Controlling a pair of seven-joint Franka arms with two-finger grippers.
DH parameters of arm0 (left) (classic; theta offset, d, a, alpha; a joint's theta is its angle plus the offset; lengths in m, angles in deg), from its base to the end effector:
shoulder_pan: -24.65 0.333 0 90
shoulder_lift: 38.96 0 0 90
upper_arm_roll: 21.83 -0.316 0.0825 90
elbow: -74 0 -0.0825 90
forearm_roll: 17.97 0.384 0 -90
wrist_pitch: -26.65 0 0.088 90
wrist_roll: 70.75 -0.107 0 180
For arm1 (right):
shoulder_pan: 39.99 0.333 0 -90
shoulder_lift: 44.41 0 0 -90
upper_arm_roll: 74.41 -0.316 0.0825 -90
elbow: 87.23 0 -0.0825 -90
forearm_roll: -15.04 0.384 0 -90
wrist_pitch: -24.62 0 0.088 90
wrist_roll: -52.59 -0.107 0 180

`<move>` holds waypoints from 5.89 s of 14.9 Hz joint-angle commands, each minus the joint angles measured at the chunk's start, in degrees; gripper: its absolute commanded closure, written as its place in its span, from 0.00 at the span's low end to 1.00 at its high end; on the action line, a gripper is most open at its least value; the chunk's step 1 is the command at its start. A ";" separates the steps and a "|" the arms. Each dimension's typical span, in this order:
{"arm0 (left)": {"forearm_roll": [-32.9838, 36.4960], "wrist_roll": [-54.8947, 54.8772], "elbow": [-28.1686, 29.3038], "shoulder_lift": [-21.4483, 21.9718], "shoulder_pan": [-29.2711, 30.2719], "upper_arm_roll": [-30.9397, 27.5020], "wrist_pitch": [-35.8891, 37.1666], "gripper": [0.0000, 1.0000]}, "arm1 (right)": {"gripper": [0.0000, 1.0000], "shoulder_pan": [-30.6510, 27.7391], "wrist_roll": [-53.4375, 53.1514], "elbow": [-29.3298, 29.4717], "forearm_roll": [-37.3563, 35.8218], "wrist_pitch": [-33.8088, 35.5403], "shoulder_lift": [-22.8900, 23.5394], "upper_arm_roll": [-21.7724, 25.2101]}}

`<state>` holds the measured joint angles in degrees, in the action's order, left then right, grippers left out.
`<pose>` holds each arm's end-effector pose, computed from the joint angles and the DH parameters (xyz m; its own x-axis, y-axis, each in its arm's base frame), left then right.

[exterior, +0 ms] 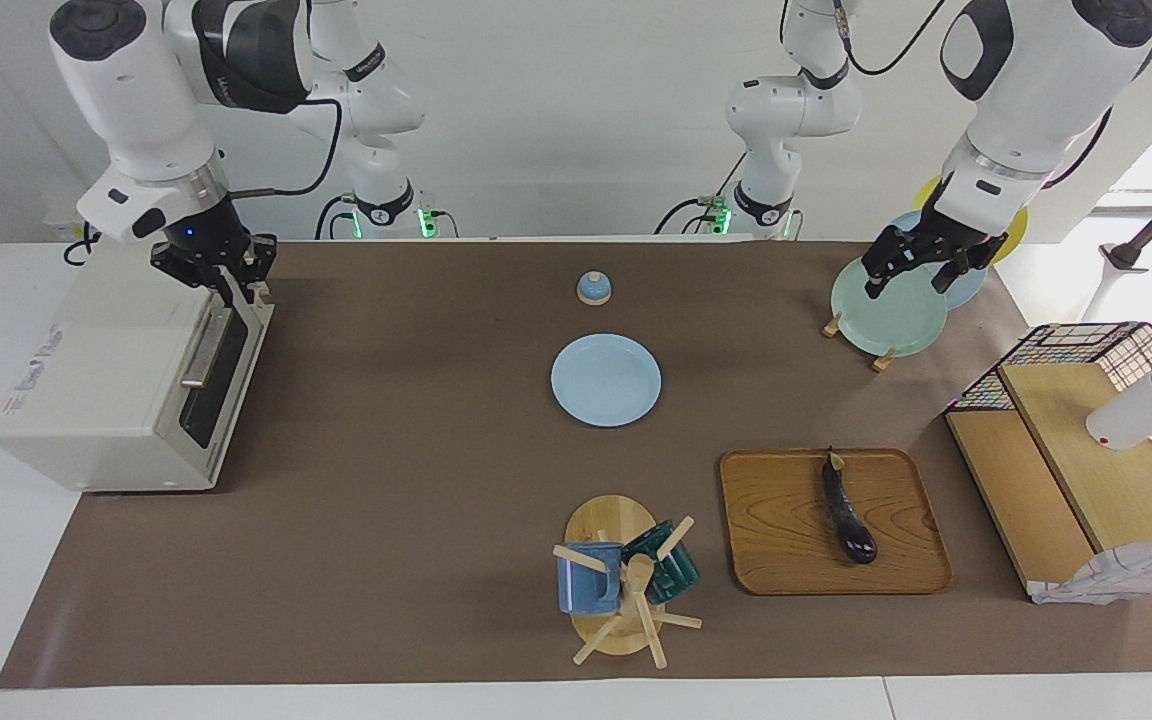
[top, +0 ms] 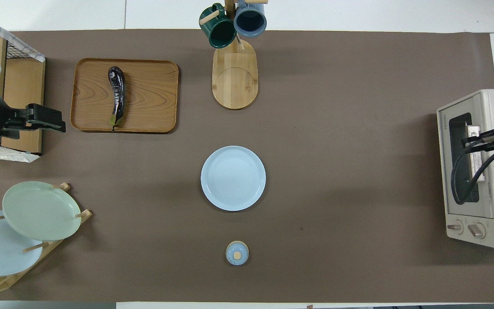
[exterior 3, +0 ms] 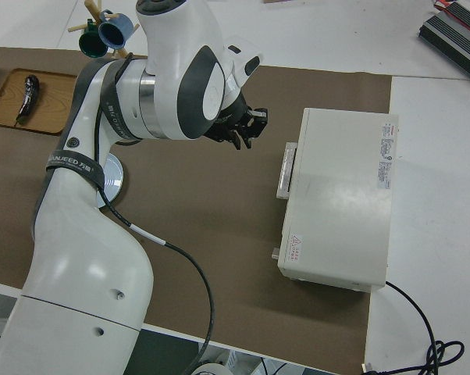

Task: Put eggplant into oven
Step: 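Grasp the eggplant with the left gripper while the right gripper reaches the oven, then lift the eggplant with the left gripper while the right gripper opens the oven, then lower the eggplant onto the blue plate with the left gripper, then grasp the plate rim with the right gripper while the left gripper withdraws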

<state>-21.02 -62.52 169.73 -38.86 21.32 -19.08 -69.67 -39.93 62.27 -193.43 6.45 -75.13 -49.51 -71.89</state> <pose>0.5578 -0.0646 0.5878 0.9991 0.0432 0.0042 0.0429 -0.9976 0.0540 0.5313 -0.0371 0.5540 0.9876 0.1493 -0.0490 0.1547 -0.9785 0.1364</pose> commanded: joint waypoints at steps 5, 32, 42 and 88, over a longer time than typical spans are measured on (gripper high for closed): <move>-0.73 -4.09 -0.89 -16.60 -0.45 -0.47 -16.68 0.00 | 1.00 -1.28 -14.26 -6.82 -7.40 -4.65 0.26 -0.41; -0.90 -9.99 -4.83 -29.20 -1.86 -0.29 -24.82 1.00 | 1.00 1.97 -13.91 -23.97 -4.07 -34.98 10.10 -1.11; -7.67 8.09 1.99 -9.78 -10.70 0.15 -7.39 1.00 | 1.00 10.05 -22.69 -19.59 4.10 -32.80 13.45 -1.20; -1.27 -6.38 12.12 6.14 -2.30 -0.47 -2.20 0.00 | 0.04 47.50 -51.26 12.96 2.00 -35.23 36.92 -2.87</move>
<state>-24.30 -68.21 180.09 -34.36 18.63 -19.97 -72.22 8.25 11.10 -176.37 9.70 -107.17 -11.25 -74.67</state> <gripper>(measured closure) 0.000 0.004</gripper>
